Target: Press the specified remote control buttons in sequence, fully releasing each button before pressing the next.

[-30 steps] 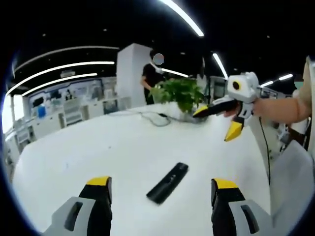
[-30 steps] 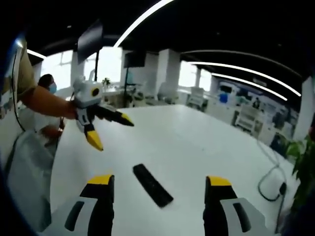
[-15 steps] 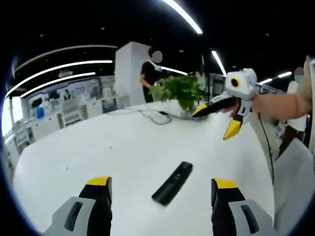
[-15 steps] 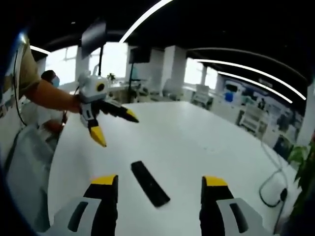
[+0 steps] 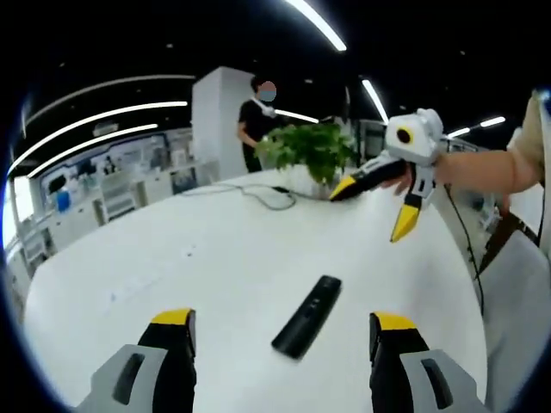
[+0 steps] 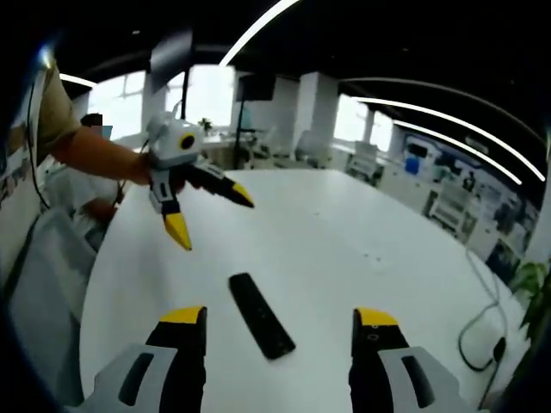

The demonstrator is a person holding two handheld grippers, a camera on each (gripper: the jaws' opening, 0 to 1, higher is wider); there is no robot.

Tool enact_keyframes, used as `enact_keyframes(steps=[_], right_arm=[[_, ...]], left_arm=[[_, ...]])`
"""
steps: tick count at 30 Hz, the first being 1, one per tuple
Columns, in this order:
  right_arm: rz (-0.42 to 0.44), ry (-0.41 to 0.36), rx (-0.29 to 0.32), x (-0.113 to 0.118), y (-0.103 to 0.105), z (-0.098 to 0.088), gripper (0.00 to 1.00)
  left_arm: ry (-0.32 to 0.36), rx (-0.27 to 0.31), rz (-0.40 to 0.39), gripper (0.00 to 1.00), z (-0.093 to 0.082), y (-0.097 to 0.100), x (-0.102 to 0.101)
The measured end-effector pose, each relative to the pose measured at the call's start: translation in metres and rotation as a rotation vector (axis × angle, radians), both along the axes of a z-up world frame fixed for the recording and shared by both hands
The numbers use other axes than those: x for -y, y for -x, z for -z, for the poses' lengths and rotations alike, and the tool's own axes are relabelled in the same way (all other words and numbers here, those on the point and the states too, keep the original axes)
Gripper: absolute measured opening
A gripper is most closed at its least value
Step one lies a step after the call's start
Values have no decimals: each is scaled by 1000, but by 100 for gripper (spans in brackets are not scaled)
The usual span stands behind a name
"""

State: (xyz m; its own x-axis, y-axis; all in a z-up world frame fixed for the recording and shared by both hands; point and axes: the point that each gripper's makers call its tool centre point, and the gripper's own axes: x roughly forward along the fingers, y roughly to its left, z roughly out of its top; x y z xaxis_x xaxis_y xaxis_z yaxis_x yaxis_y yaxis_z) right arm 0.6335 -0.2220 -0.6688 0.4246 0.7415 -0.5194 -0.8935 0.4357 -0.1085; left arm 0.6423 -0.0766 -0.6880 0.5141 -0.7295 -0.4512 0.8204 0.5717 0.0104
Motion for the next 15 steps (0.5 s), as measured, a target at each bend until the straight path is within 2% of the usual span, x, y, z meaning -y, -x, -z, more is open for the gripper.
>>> enact_keyframes(steps=[6,15], right_arm=[[-27,19,-18,-3,-1,7,67],[-64,66,-26,-9,1,19,67]], left_arm=[[-33,-9,30,85,9,-4,4],[-44,-31,71,84,17,-4,15]])
